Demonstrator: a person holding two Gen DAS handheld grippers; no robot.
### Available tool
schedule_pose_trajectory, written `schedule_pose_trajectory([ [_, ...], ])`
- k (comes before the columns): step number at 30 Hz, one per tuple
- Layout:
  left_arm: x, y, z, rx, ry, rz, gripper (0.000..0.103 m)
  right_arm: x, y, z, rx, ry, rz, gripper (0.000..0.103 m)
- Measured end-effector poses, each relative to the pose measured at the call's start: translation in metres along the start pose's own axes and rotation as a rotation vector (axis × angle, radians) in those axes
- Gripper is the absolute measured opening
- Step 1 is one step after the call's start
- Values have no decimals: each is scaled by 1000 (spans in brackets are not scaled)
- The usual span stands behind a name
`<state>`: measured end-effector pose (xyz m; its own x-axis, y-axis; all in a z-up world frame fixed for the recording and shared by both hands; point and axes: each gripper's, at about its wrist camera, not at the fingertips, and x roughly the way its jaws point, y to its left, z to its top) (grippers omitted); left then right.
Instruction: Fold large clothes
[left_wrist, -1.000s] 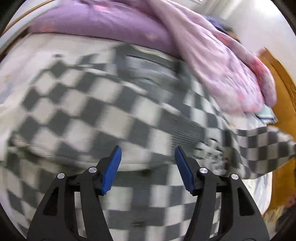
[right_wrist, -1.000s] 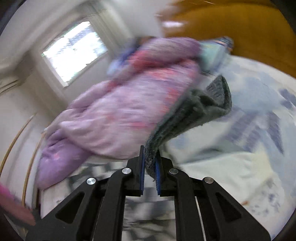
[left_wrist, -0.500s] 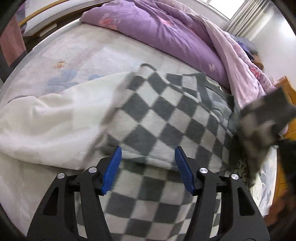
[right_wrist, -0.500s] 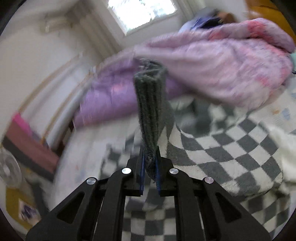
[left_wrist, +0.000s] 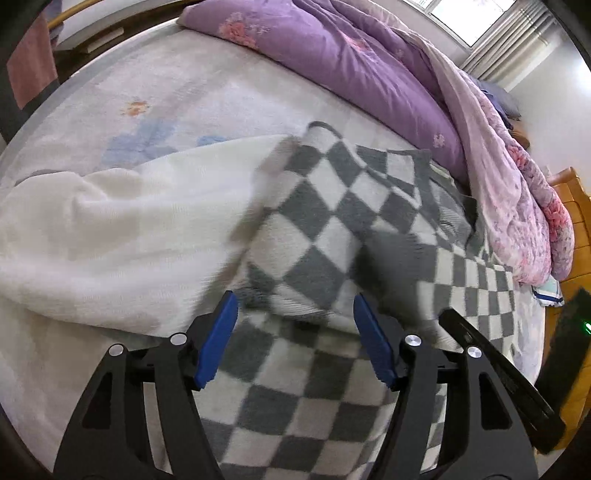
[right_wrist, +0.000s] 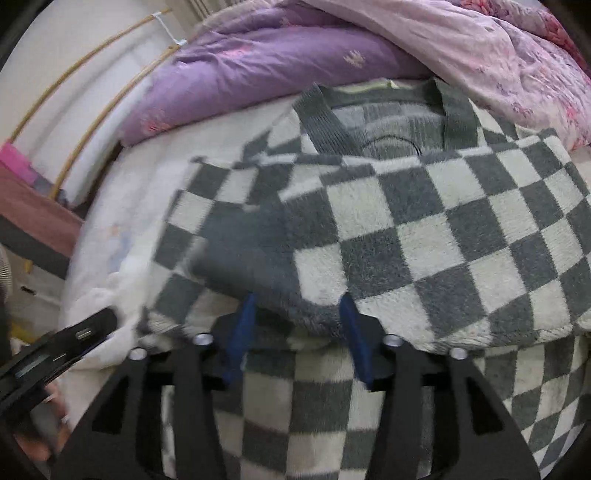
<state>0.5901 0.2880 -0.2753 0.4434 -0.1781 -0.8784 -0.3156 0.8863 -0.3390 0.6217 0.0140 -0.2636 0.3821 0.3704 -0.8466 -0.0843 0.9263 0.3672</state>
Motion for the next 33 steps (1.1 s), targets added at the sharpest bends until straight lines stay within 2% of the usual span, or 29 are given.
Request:
schedule_pose_trajectory([
  [2,1,-13,3,2,-9,-18,66,-11,1,4,38,-3,53,58],
  [5,10,-38,8,29,5,-53,66,-34,-16,11,59,-48,32,58],
  [7,21,-59,11,77,22,-69,66,-46,-52,17,100,-73,-29,49],
  [9,39,-80,12,123,46,-61,66,-51,-103,25,181,-54,-81,20],
  [11,54,-94,12,156,66,-58,66,-55,-143,27,235,-47,-142,9],
  [12,64,-102,11,180,73,-50,66,-56,-168,30,249,-31,-189,7],
  [14,86,-111,7,223,115,-10,66,-53,-197,31,270,9,-231,7],
  [17,114,-110,3,216,172,31,66,-31,-241,26,323,86,-186,0],
  [20,127,-116,1,243,171,63,69,-11,-248,25,276,137,-205,0],
  [23,128,-121,5,259,186,70,70,-5,-247,30,309,173,-205,0],
  [25,120,-123,15,251,194,33,70,-13,-242,38,321,185,-174,5],
  [27,106,-121,30,233,174,-24,72,-31,-234,51,295,149,-145,9],
  [28,98,-117,40,226,156,-35,72,-37,-232,57,289,133,-139,13],
  [30,87,-105,68,202,119,-27,75,-46,-236,75,306,104,-126,35],
  [33,90,-75,117,111,99,18,78,-45,-248,99,328,82,-135,39],
])
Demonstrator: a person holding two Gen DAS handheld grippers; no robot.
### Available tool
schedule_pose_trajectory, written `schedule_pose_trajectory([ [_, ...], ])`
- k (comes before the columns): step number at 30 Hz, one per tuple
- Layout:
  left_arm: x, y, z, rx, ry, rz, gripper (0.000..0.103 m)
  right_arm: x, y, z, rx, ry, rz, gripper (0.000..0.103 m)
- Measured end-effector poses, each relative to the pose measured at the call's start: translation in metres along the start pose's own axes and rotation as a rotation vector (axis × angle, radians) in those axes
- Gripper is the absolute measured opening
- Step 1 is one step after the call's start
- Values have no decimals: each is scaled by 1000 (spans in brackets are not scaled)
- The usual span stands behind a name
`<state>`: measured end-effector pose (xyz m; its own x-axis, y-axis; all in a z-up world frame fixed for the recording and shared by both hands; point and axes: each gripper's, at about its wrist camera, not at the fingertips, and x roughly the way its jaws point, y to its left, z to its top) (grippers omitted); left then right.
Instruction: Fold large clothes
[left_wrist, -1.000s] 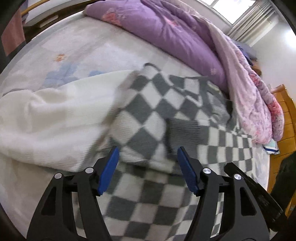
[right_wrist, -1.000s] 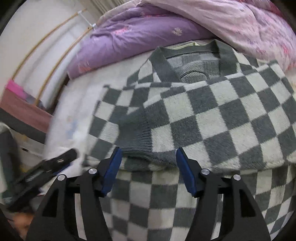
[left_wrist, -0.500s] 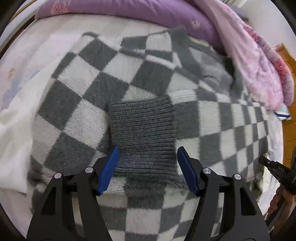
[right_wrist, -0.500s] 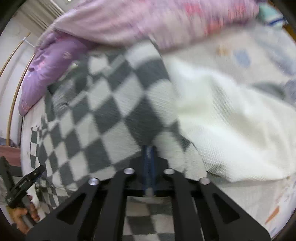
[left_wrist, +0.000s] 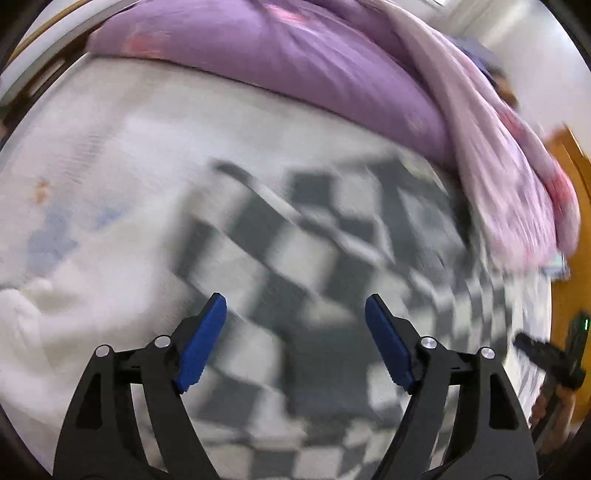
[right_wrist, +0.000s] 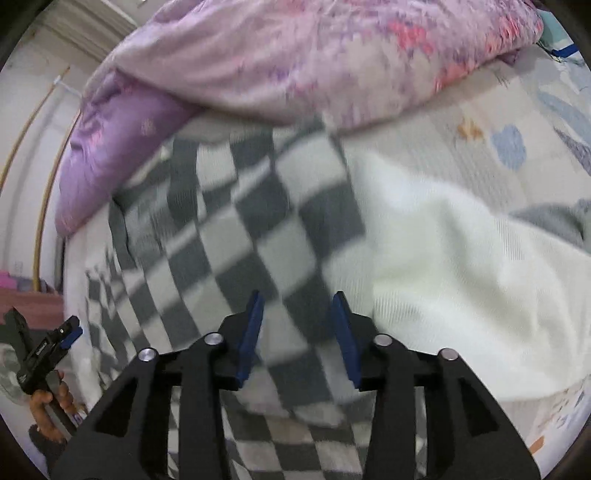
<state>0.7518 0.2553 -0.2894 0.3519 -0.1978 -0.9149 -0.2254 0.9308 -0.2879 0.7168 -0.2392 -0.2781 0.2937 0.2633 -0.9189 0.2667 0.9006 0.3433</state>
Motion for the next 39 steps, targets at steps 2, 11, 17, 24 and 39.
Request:
schedule_pose_trajectory([
  [2,9,23,26,-49,14,42,78,0,-5,24,29,-22,-7,42],
  [11,63,38,76,-79,115,79,78,33,-7,89,164,28,17,53],
  [17,90,35,86,-36,184,115,71,66,3,114,146,109,-58,59],
  [24,101,41,87,-67,217,110,62,90,-13,121,195,140,-132,55],
  [39,3,26,56,18,8,32,20,-18,11,60,-11,-187,-1,16],
])
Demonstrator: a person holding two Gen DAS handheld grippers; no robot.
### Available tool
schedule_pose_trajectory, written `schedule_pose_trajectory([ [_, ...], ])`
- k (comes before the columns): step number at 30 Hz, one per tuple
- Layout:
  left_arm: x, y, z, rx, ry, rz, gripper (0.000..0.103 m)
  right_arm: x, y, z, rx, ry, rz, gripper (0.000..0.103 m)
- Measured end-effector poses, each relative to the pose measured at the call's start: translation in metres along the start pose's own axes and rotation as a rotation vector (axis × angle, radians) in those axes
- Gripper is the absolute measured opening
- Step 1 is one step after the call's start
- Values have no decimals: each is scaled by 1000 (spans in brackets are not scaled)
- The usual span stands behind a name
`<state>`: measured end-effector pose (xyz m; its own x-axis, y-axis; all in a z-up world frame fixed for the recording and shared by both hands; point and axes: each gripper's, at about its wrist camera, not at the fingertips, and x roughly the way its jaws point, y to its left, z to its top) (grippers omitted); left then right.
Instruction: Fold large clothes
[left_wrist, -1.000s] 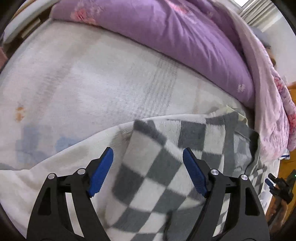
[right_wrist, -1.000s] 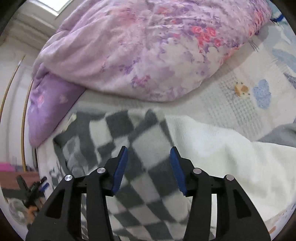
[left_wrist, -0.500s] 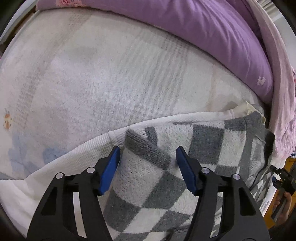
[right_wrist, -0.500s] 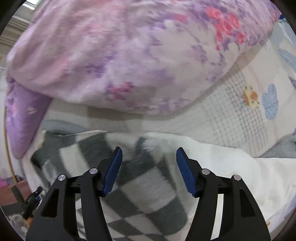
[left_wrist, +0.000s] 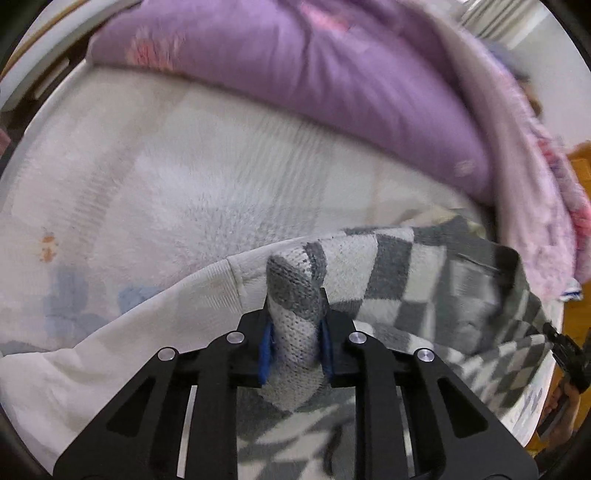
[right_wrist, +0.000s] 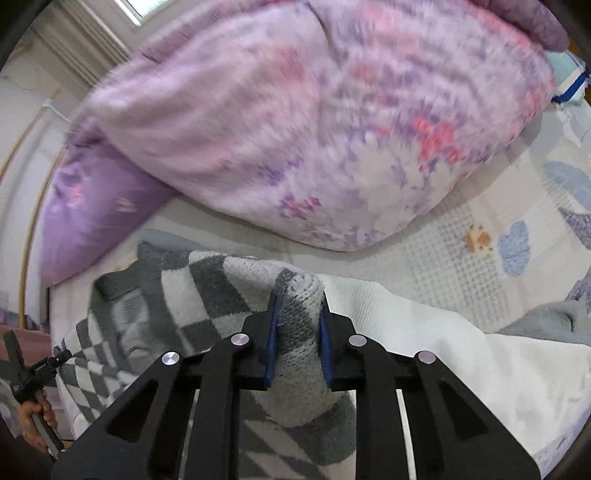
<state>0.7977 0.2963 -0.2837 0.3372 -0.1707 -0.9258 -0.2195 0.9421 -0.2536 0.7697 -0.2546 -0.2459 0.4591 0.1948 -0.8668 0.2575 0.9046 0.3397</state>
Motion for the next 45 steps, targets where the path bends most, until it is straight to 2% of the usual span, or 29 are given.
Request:
schedule_pose_trajectory([
  [3,-43,3,-27,2,-81,-43,19,-33,7,-17,-25,-54,44,16],
  [7,-91,4,-78,20,-156,-60,19,-94,11,-56,-48,-113,100,15],
  [12,-129,28,-147,-57,-147,-111,19,-153,-6,-112,-33,-108,143,15],
  [13,-137,39,-169,-79,-145,-97,13,-165,-14,-132,-27,-86,143,15],
  [15,-147,63,-205,-136,-109,-110,13,-176,-26,-159,-14,-45,150,15],
  [17,-152,83,-242,-163,-76,-75,13,-181,-42,-201,-2,19,142,16],
  [21,-132,107,-314,-200,70,-46,13,-160,-69,-286,37,182,66,16],
  [24,-119,120,-347,-283,102,-93,13,-130,-93,-333,118,263,3,17],
  [25,-117,120,-351,-305,97,-93,13,-124,-96,-342,133,277,-13,18],
  [27,-110,119,-356,-353,82,-126,16,-120,-98,-355,162,248,-27,25],
  [28,-107,119,-356,-385,74,-151,24,-122,-97,-356,193,234,-26,28],
  [31,-104,123,-360,-469,31,-212,29,-127,-99,-363,286,208,7,32],
  [32,-103,125,-360,-505,16,-245,37,-129,-101,-367,314,210,10,38],
  [33,-102,127,-359,-540,4,-279,40,-131,-103,-371,341,211,12,44],
  [34,-100,129,-357,-566,-9,-288,42,-134,-107,-376,381,208,25,46],
  [35,-99,130,-357,-573,-20,-284,42,-137,-110,-381,418,198,51,46],
  [40,-71,139,-339,-647,-21,-375,47,-146,-130,-402,623,150,223,51],
  [45,-68,128,-323,-596,-33,-387,48,-148,-125,-407,711,97,369,51],
])
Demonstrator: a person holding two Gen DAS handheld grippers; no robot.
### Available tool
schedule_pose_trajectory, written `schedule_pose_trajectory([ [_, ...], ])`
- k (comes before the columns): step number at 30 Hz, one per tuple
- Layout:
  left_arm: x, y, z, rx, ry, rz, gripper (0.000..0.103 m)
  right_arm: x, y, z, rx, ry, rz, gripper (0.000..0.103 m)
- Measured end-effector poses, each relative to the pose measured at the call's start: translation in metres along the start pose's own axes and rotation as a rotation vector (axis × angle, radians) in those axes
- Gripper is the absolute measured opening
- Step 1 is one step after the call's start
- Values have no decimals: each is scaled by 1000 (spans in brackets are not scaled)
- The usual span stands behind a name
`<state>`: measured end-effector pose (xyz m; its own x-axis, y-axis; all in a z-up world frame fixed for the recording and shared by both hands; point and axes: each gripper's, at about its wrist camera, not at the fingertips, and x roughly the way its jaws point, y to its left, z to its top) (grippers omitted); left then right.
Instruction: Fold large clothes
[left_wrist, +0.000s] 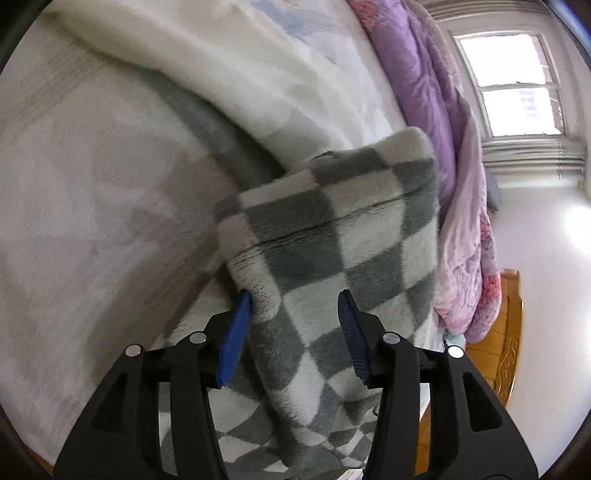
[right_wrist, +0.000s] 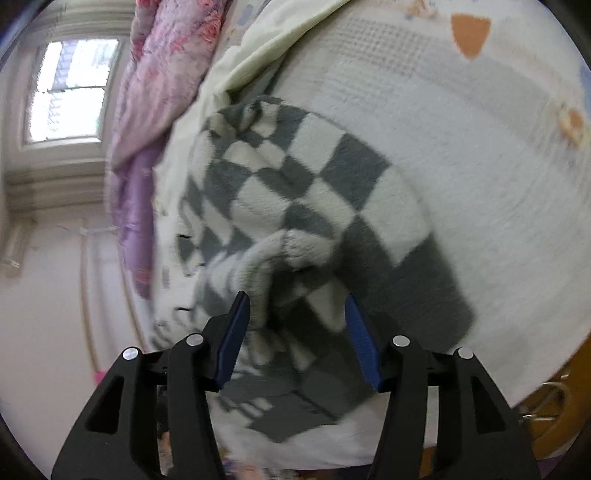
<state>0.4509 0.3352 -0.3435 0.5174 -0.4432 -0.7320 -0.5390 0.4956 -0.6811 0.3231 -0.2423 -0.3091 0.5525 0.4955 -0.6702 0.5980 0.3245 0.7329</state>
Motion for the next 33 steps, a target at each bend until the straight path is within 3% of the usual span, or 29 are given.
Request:
schedule_pose_trajectory([
  [7,26,8,14,-31,68,21,58,24,2,-1,83,-8,98,55],
  [9,29,8,17,-20,53,78,48,30,-2,-1,133,-5,138,55],
  [10,28,5,16,-9,47,115,23,36,-7,1,172,-5,123,55],
  [11,25,6,14,-4,38,139,10,39,-9,5,181,-2,111,55],
  [12,18,6,11,-13,13,134,9,40,-10,8,176,-4,92,46],
  [14,0,1,1,1,-32,124,7,43,-6,19,127,35,22,14],
  [17,-38,-8,-27,50,-90,116,7,27,26,28,-64,66,-70,13],
  [19,-56,-9,-44,80,-83,122,7,14,39,33,-132,77,-88,12],
  [26,-84,11,-99,80,-36,189,7,-10,34,39,-207,114,-158,12],
  [29,-78,32,-114,30,3,244,6,-6,10,33,-180,139,-207,12],
  [33,-68,45,-123,81,40,327,6,-2,-6,29,-206,126,-272,12],
])
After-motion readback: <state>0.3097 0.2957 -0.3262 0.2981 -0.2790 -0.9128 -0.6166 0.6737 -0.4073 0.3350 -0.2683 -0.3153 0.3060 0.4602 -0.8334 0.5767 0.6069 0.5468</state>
